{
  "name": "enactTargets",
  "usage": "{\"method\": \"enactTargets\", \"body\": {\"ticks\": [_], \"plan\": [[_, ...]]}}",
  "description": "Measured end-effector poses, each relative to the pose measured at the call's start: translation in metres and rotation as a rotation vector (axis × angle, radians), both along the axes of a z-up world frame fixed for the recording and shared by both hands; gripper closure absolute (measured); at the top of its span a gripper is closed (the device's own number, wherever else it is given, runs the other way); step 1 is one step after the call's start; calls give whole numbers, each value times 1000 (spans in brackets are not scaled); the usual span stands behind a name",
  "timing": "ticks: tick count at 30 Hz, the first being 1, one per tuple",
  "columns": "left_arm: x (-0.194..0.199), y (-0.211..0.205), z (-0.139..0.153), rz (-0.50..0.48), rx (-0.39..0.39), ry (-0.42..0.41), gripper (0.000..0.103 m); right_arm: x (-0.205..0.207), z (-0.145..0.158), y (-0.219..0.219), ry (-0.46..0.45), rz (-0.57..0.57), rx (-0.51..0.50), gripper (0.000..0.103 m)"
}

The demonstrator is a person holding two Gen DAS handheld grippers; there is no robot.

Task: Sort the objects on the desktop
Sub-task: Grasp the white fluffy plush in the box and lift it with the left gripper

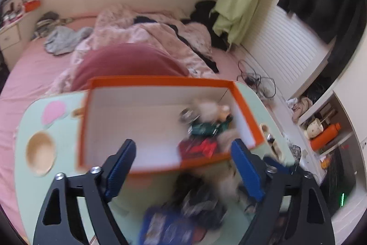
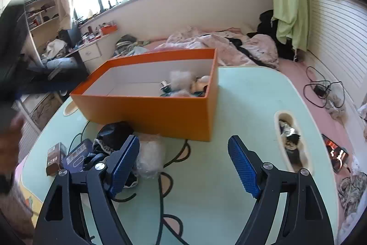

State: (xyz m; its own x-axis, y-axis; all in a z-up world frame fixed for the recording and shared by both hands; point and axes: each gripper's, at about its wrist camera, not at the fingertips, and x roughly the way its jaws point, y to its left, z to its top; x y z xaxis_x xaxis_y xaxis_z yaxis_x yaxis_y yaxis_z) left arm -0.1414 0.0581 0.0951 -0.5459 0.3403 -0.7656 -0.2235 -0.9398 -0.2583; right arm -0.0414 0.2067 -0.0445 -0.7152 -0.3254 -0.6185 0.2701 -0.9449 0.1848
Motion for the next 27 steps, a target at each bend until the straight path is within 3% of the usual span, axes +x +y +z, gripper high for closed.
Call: {"method": "enactTargets", "body": {"ticks": [3, 7, 9, 12, 15, 16, 17, 19, 24, 27], "plan": [[-35, 27, -12, -25, -1, -95, 38, -2, -4, 2, -14, 22, -31, 23], [-62, 56, -33, -38, -11, -169, 67, -3, -11, 13, -58, 9, -82, 23], [-67, 61, -42, -33, 4, -185, 69, -3, -10, 16, -60, 4, -97, 23], [-73, 65, -54, 15, -53, -184, 70, -2, -12, 14, -63, 7, -89, 23], [-77, 58, -58, 26, -24, -184, 70, -2, -11, 9, -62, 19, -65, 24], [-78, 55, -59, 32, -15, -190, 73, -2, -11, 9, -60, 22, -61, 24], [-79, 53, -59, 34, -15, -194, 83, -1, -11, 9, -60, 22, -59, 24], [-81, 50, -60, 28, -13, -191, 83, -1, -12, 10, -62, 22, -61, 23], [-70, 35, -43, -8, 93, -152, 83, 0, -13, 12, -71, 23, -67, 23], [-49, 25, -16, -25, 109, -66, 83, 0, -14, 12, -72, 24, -65, 24]]}}
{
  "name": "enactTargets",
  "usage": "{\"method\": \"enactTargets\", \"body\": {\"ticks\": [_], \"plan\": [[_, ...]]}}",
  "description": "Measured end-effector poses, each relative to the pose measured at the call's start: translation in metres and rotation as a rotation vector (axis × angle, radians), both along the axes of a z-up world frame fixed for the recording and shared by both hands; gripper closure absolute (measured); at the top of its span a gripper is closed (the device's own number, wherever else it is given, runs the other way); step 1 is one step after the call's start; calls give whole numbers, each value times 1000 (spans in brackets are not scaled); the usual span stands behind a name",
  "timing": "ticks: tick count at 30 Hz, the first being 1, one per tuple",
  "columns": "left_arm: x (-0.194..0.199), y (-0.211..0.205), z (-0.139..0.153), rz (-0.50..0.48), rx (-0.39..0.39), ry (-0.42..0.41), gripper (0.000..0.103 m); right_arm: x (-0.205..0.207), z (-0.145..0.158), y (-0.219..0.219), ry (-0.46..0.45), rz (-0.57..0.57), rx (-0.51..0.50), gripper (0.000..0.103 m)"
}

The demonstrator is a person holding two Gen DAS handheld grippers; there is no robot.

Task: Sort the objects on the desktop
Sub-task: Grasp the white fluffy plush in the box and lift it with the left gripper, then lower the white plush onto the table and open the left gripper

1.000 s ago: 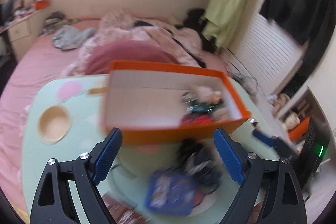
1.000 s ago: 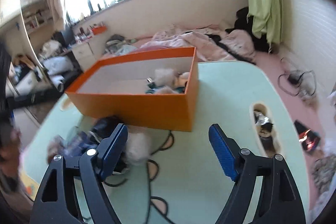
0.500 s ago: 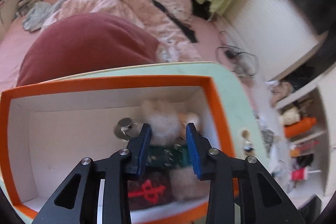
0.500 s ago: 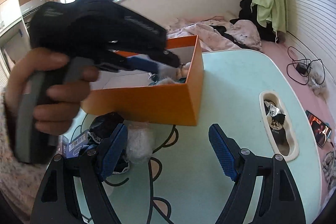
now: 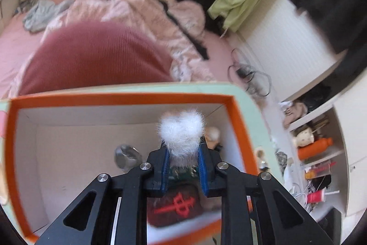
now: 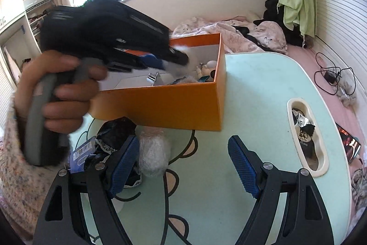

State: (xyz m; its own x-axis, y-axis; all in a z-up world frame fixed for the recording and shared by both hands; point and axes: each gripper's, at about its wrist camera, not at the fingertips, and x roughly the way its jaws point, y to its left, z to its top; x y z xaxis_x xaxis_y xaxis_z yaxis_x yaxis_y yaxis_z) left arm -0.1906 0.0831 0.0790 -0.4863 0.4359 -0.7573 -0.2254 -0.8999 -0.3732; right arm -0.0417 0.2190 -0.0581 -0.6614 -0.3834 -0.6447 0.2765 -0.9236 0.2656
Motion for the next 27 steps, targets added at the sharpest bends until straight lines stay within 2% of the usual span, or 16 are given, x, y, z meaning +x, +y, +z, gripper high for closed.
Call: {"method": "enactTargets", "body": {"ticks": [4, 8, 11, 15, 18, 19, 21, 23, 26, 27], "plan": [[35, -22, 33, -10, 56, 98, 83, -1, 0, 1, -1, -1, -3, 23], [75, -48, 44, -11, 85, 153, 83, -1, 0, 1, -2, -1, -4, 23], [100, -69, 31, 6, 62, 151, 83, -2, 0, 1, -3, -1, -3, 23], [117, -92, -4, 58, -7, 110, 82, -3, -1, 2, -6, -1, -2, 23], [118, -100, -24, 63, 6, 113, 81, -5, -2, 2, -16, -1, 3, 23], [118, -103, -30, 69, 12, 115, 78, -5, -3, 1, -19, -1, 5, 23], [120, -105, -36, 84, 4, 122, 65, -5, -3, 2, -21, -1, 6, 23], [126, -109, -36, 101, 4, 139, 44, -6, -4, 3, -23, -2, 2, 23], [144, -116, -30, 100, 12, 185, 27, -6, -4, 4, -26, -3, 0, 23], [152, -117, -28, 100, -5, 209, 25, -6, -4, 4, -26, -5, 0, 23]]}}
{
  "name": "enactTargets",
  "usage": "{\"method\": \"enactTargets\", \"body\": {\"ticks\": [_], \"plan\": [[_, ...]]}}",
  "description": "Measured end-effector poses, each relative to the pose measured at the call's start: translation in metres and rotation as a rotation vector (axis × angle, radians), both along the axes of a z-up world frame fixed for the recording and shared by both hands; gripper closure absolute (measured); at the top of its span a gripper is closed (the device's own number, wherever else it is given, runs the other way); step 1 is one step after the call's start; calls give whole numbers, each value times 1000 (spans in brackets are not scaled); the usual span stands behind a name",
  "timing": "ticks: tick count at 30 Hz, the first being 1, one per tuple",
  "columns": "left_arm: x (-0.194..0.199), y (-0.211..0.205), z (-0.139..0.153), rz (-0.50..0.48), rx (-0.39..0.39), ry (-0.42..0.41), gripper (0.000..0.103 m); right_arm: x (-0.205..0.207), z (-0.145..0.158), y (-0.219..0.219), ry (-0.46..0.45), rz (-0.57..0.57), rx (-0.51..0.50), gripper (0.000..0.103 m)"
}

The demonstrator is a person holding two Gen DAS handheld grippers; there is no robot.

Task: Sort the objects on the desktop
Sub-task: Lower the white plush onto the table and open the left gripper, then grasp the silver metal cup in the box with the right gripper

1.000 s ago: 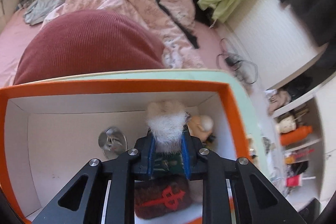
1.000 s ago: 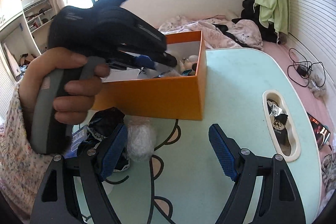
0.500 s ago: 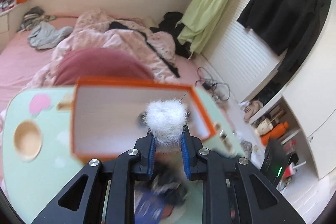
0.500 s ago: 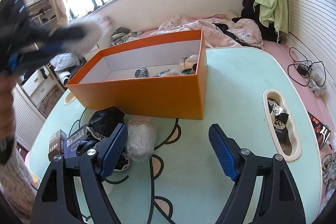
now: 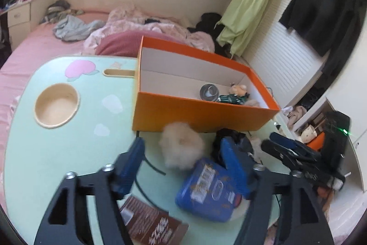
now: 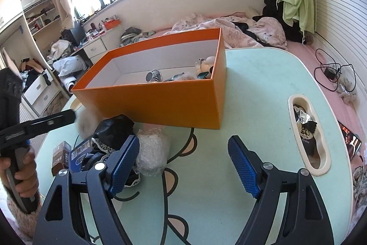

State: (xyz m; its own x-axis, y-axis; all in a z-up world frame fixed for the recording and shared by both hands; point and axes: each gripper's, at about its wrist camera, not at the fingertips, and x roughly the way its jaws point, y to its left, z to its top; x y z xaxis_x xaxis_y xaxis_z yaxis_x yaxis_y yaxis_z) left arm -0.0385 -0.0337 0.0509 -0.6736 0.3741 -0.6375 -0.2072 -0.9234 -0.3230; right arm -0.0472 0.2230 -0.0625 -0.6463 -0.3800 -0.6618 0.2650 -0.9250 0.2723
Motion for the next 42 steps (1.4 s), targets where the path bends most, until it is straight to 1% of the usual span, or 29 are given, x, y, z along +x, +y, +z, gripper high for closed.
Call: {"method": "enactTargets", "body": {"ticks": [1, 4, 6, 7, 10, 11, 13, 16, 19, 22, 25, 27, 28, 29, 30, 31, 32, 33, 34, 35, 38, 42], "plan": [[9, 0, 2, 9, -41, 35, 22, 0, 0, 0, -1, -3, 1, 23], [32, 6, 1, 49, -198, 148, 11, -1, 0, 0, -4, -6, 0, 23], [39, 9, -2, 42, -256, 202, 9, -1, 0, 0, -2, -9, -1, 23], [39, 10, -5, 31, -263, 213, 9, -2, 1, 1, -1, -13, 0, 23], [34, 12, -13, 0, -216, 198, 9, -1, 0, 3, -1, -40, -1, 23], [33, 13, -15, -6, -217, 193, 9, -2, 0, 5, -5, -50, -4, 23], [34, 17, -15, -4, -255, 207, 9, -2, -1, 9, -10, -70, -14, 23], [37, 18, -13, 7, -263, 231, 9, 0, 2, 13, 8, -100, -15, 23], [36, 17, -14, 24, -277, 223, 9, 5, 6, 10, 38, -133, 15, 23], [37, 17, -14, 30, -268, 224, 9, 10, 24, 2, 102, -137, 28, 24], [38, 17, -15, 27, -263, 227, 9, 1, 59, -18, 132, -67, 59, 24], [39, 18, -15, 27, -265, 228, 9, -20, 78, -36, 97, -14, 90, 24], [39, 18, -15, 28, -265, 230, 9, -34, 84, -44, 68, 12, 98, 27], [39, 18, -15, 28, -265, 231, 9, -51, 85, -52, 31, 37, 110, 36], [39, 17, -15, 28, -265, 231, 9, -70, 82, -62, -19, 62, 132, 43], [39, 17, -15, 29, -264, 230, 9, -87, 75, -71, -72, 79, 154, 57], [39, 17, -15, 29, -261, 228, 9, -103, 65, -79, -134, 89, 174, 66], [39, 16, -15, 31, -257, 226, 9, -118, 53, -85, -197, 98, 182, 67], [39, 15, -15, 31, -250, 227, 9, -129, 44, -88, -240, 104, 178, 68], [40, 14, -14, 31, -245, 230, 9, -135, 37, -91, -265, 103, 174, 68], [41, 14, -14, 28, -242, 236, 9, -149, 20, -94, -295, 68, 192, 68], [41, 16, -14, 28, -250, 233, 9, -158, 5, -93, -368, 64, 170, 68]]}}
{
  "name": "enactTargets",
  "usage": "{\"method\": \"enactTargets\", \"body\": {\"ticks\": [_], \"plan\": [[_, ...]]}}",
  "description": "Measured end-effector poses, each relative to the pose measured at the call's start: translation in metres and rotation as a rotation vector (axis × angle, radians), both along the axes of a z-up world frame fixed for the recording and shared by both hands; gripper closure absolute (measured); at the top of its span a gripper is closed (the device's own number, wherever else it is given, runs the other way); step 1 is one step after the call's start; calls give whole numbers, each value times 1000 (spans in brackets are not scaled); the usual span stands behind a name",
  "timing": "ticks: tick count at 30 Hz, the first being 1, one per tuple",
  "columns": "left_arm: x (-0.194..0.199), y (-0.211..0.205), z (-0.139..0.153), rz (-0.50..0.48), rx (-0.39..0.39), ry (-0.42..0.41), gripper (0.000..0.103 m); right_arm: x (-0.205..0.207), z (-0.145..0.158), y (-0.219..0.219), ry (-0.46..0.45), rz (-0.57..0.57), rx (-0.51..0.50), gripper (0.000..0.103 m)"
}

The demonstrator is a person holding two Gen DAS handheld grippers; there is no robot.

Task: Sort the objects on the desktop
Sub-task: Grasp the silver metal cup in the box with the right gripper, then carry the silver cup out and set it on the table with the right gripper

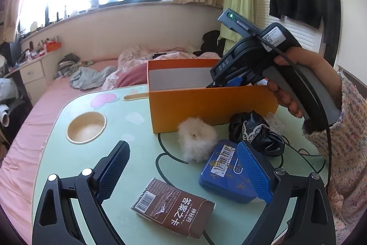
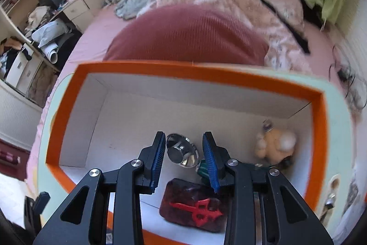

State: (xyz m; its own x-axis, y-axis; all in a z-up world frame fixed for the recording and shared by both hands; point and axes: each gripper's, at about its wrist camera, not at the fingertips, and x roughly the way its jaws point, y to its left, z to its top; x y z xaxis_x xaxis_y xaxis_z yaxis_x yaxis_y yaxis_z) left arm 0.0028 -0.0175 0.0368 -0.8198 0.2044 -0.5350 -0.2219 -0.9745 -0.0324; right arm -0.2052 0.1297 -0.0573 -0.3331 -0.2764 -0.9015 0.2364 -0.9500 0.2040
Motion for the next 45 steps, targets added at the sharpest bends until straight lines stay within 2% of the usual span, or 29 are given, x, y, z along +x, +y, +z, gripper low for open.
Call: {"method": "enactTargets", "body": {"ticks": [1, 2, 4, 7, 10, 15, 18, 24, 28, 31, 34, 38, 41, 43, 45], "plan": [[0, 0, 0, 0, 1, 0, 9, 1, 0, -2, 6, 6, 13, 68], [-1, 0, 0, 1, 1, 0, 9, 2, 0, -5, 19, 9, 34, 74], [-1, -1, 0, 0, 6, -8, 9, 5, 0, -7, 39, 7, 54, 74], [-1, -1, 0, 5, 9, -12, 9, 10, 4, -2, 59, 8, 9, 75], [-3, 0, 0, 6, 9, -18, 9, 20, 23, 5, 151, -11, -50, 75], [-4, -1, 1, 10, 13, -25, 9, 76, 76, 18, 347, 1, -129, 75], [-4, -2, 1, 15, 19, -22, 9, 117, 84, 22, 402, 32, -142, 75], [-4, -4, 2, 24, 19, -9, 9, 157, 49, 33, 355, 38, -82, 75], [-5, -4, 3, 30, 22, 3, 9, 155, 34, 44, 361, -25, -39, 75], [-6, -3, 2, 28, 19, -18, 9, 143, 23, 51, 318, -66, -48, 74], [-5, -4, 2, 26, 24, -16, 9, 134, 14, 53, 287, -72, -73, 75], [-6, -5, 1, 25, 27, -19, 9, 125, 8, 42, 258, -21, -117, 75], [-6, -5, 1, 22, 29, -17, 9, 120, 5, 32, 285, 3, -133, 74], [-6, -4, 1, 22, 29, -19, 9, 125, 7, 35, 311, -2, -196, 74], [-6, -4, 1, 22, 26, -20, 9, 133, 12, 42, 339, -14, -254, 62]]}}
